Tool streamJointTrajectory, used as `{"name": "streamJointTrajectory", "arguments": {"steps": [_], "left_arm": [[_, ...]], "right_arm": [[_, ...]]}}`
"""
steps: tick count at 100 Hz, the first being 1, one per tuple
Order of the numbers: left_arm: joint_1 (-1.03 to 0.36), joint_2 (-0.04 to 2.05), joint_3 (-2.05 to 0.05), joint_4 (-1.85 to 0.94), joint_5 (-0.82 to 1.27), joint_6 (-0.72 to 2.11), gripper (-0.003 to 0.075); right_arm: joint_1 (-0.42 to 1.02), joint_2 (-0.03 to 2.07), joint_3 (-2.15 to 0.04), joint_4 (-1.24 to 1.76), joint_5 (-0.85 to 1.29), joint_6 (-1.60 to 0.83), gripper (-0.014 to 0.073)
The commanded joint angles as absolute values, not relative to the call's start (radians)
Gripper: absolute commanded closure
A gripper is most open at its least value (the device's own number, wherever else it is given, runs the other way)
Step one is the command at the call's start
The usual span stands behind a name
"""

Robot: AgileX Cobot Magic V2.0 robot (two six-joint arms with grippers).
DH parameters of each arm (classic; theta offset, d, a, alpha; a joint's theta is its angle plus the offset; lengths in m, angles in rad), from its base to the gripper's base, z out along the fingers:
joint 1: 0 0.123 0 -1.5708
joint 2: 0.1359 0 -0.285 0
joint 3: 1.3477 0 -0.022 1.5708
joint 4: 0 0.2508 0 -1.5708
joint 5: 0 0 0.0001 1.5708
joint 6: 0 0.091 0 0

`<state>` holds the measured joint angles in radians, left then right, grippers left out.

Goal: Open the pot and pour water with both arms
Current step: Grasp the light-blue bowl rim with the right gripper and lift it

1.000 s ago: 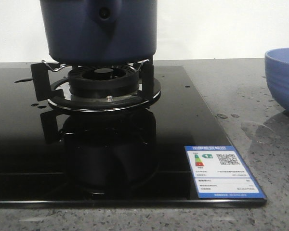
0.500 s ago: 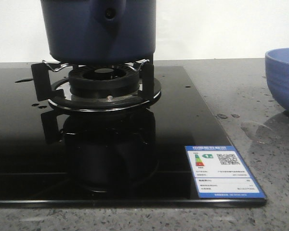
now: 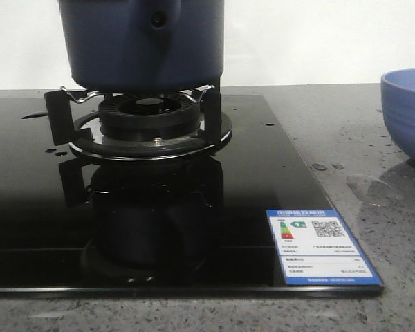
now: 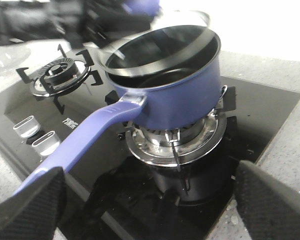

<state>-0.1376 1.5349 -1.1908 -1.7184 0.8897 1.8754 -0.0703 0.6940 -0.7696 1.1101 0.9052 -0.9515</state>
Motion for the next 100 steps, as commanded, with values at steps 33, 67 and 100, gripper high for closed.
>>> {"name": "streamJointTrajectory", "arguments": {"steps": [33, 67, 100], "left_arm": [[0.077, 1.189, -1.103, -1.692, 0.823, 1.649, 0.0381], [0.088, 0.914, -0.836, -1.694, 0.696, 1.639, 0.0384], [-0.048, 0.799, -0.808, -1.684, 0.532, 1.639, 0.0384]], "right_arm": [[-0.074, 0.693, -0.8, 1.17, 0.726, -0.963, -0.0024], [-0.11, 0.854, -0.908, 0.995, 0.542, -0.714, -0.0024], [-0.232, 1.068, -1.098, 0.254, 0.906, -0.052, -0.0024]]}}
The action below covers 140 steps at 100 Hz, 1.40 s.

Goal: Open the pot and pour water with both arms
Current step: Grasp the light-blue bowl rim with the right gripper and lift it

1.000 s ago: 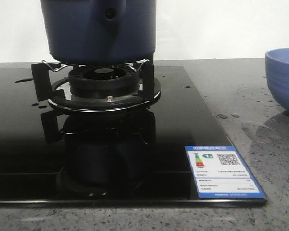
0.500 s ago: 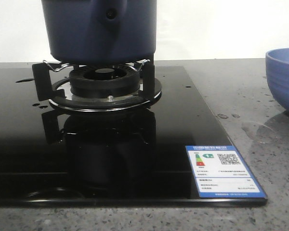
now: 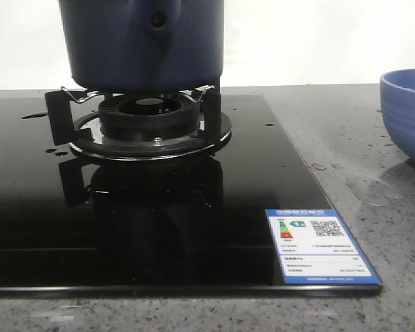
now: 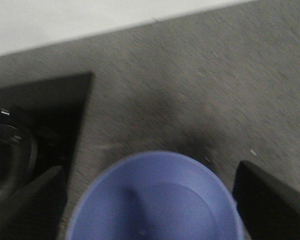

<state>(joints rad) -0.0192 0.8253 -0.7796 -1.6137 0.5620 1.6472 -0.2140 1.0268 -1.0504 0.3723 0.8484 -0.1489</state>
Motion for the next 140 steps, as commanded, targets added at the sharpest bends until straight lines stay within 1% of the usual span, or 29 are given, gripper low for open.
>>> {"name": "streamJointTrajectory", "arguments": {"steps": [1, 18, 37, 43, 50, 54, 62, 67, 76, 94, 99, 111, 121, 125, 140], "left_arm": [[-0.05, 0.797, -0.808, -1.684, 0.528, 1.639, 0.0384], [-0.093, 0.793, -0.808, -1.684, 0.503, 1.639, 0.0384], [-0.111, 0.793, -0.808, -1.686, 0.501, 1.639, 0.0384], [-0.111, 0.791, -0.808, -1.692, 0.501, 1.639, 0.0384], [-0.111, 0.787, -0.808, -1.694, 0.501, 1.639, 0.0384], [-0.111, 0.782, -0.808, -1.694, 0.501, 1.639, 0.0384], [-0.111, 0.776, -0.808, -1.694, 0.499, 1.639, 0.0384], [-0.111, 0.772, -0.808, -1.694, 0.499, 1.639, 0.0384], [-0.111, 0.769, -0.808, -1.694, 0.492, 1.639, 0.0384], [-0.111, 0.769, -0.808, -1.696, 0.48, 1.639, 0.0384], [-0.111, 0.769, -0.808, -1.696, 0.48, 1.639, 0.0384], [-0.111, 0.769, -0.808, -1.699, 0.474, 1.639, 0.0384], [-0.111, 0.769, -0.808, -1.699, 0.474, 1.639, 0.0384], [-0.111, 0.769, -0.808, -1.7, 0.474, 1.639, 0.0384], [-0.111, 0.769, -0.808, -1.7, 0.474, 1.639, 0.0384]], "right_arm": [[-0.232, 1.072, -1.096, 0.252, 0.913, -0.052, -0.0024], [-0.232, 1.17, -1.094, 0.265, 0.969, -0.052, -0.0023], [-0.234, 1.258, -1.094, 0.265, 0.991, -0.052, -0.0023], [-0.234, 1.274, -1.092, 0.265, 0.993, -0.052, -0.0004], [-0.234, 1.284, -1.08, 0.269, 0.989, -0.052, 0.0067], [-0.234, 1.286, -1.065, 0.269, 0.976, -0.052, 0.0137], [-0.234, 1.286, -1.025, 0.275, 0.952, -0.052, 0.0241], [-0.234, 1.286, -0.997, 0.281, 0.938, -0.054, 0.0284], [-0.234, 1.286, -0.943, 0.292, 0.905, -0.056, 0.0315], [-0.234, 1.286, -0.9, 0.327, 0.878, -0.07, 0.0335], [-0.234, 1.284, -0.9, 0.355, 0.877, -0.09, 0.0377], [-0.234, 1.284, -0.9, 0.418, 0.879, -0.121, 0.0538], [-0.234, 1.284, -0.9, 0.46, 0.889, -0.159, 0.064], [-0.234, 1.284, -0.9, 0.47, 0.893, -0.159, 0.0663], [-0.234, 1.283, -0.919, 0.476, 0.93, -0.161, 0.0662]]}}
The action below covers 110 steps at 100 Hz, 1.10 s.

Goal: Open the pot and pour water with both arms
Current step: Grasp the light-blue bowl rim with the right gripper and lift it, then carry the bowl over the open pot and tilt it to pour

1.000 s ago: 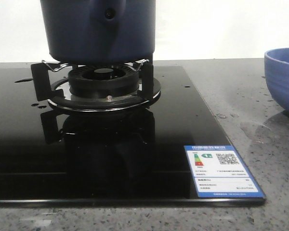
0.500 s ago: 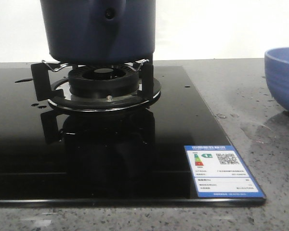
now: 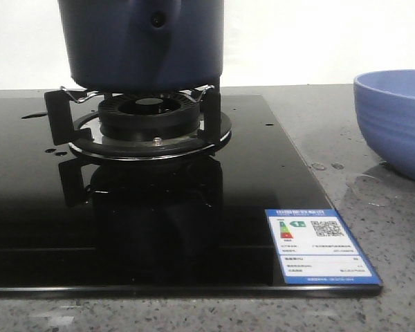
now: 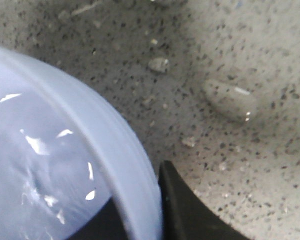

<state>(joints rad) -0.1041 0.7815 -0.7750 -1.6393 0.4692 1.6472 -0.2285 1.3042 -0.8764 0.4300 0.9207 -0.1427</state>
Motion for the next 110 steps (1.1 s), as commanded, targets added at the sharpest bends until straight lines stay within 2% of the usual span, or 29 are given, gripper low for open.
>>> {"name": "streamJointTrajectory", "arguments": {"steps": [1, 23, 48, 91, 110], "left_arm": [[-0.111, 0.769, -0.808, -1.7, 0.474, 1.639, 0.0384], [-0.111, 0.769, -0.808, -1.704, 0.474, 1.639, 0.0384], [-0.111, 0.769, -0.808, -1.711, 0.474, 1.639, 0.0384], [-0.111, 0.769, -0.808, -1.773, 0.474, 1.639, 0.0384], [-0.111, 0.769, -0.808, -1.789, 0.474, 1.639, 0.0384]], "right_arm": [[-0.234, 1.283, -0.922, 0.476, 0.935, -0.161, 0.0662], [-0.188, 1.283, -1.105, 0.476, 1.061, -0.161, 0.0652], [-0.045, 1.335, -1.446, 0.476, 1.144, -0.143, 0.0652], [0.184, 1.708, -2.168, 0.336, 1.256, -0.054, 0.0633], [0.285, 1.835, -2.366, 0.241, 1.245, -0.048, 0.0633]]}}
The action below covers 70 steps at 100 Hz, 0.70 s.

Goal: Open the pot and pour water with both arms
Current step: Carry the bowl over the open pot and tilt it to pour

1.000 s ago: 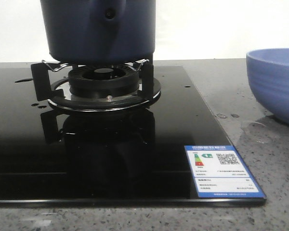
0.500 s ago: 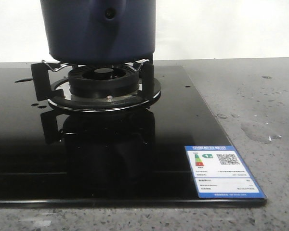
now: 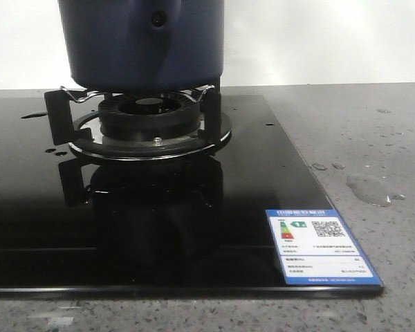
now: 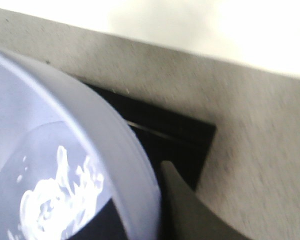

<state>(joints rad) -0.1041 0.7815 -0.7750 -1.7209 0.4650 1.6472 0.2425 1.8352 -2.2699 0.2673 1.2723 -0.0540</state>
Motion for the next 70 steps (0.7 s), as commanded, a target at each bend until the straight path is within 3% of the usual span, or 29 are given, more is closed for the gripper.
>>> {"name": "streamJointTrajectory", "arguments": {"steps": [1, 70], "left_arm": [[-0.111, 0.769, -0.808, -1.789, 0.474, 1.639, 0.0384], [-0.111, 0.769, -0.808, -1.789, 0.45, 1.639, 0.0384]], "right_arm": [[0.288, 1.838, -2.369, 0.236, 1.24, -0.048, 0.0633], [0.558, 1.906, -2.385, -0.454, 1.02, 0.073, 0.0633]]}}
